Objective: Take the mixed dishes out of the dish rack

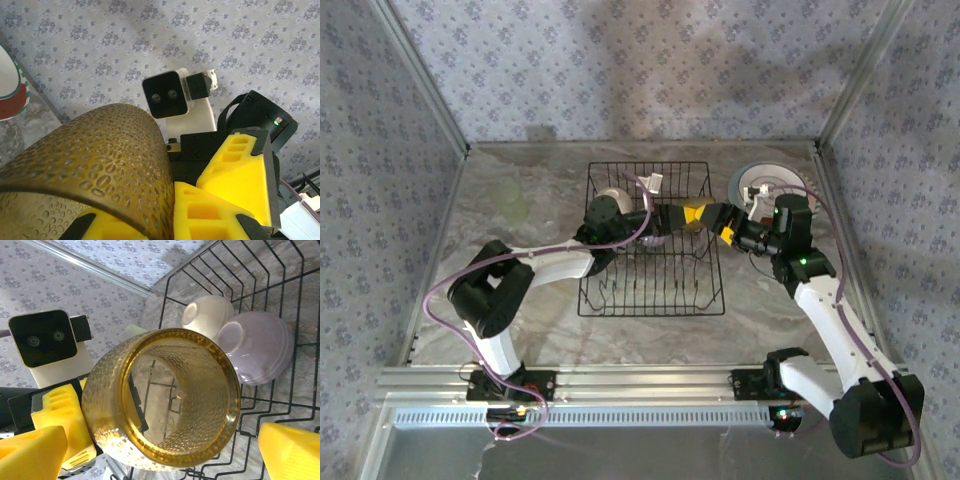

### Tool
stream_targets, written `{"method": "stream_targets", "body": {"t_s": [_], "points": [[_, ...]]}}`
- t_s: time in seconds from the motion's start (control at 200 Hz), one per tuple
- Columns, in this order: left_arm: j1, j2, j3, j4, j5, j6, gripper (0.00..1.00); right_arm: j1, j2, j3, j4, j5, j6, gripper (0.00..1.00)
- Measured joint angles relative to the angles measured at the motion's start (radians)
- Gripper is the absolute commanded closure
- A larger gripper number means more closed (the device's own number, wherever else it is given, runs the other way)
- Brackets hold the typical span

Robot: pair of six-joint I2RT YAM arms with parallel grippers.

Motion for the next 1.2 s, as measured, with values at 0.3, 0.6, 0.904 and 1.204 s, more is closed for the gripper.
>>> {"method": "stream_targets", "body": {"t_s": [0.3,0.6,0.904,1.204], "points": [[0.0,-0.021,0.0,-0.08,-0.016,0.043,1.0,0.011,-0.019,0.008,-0.053,0.036,-0.041,0.0],[0.003,-0.025,0.0,-0.126,-0.023,0.061,1.0,0.019,-0.04,0.013,-0.054,0.037,-0.057,0.0],[0.016,-0.101,0.0,-0.232,-0.042,0.126,1.0,0.02,-0.065,0.031,-0.088,0.067,-0.088,0.0],[0.035,-0.18,0.0,-0.378,-0.072,0.205,1.0,0.022,-0.106,0.035,-0.123,0.125,-0.116,0.0]]}}
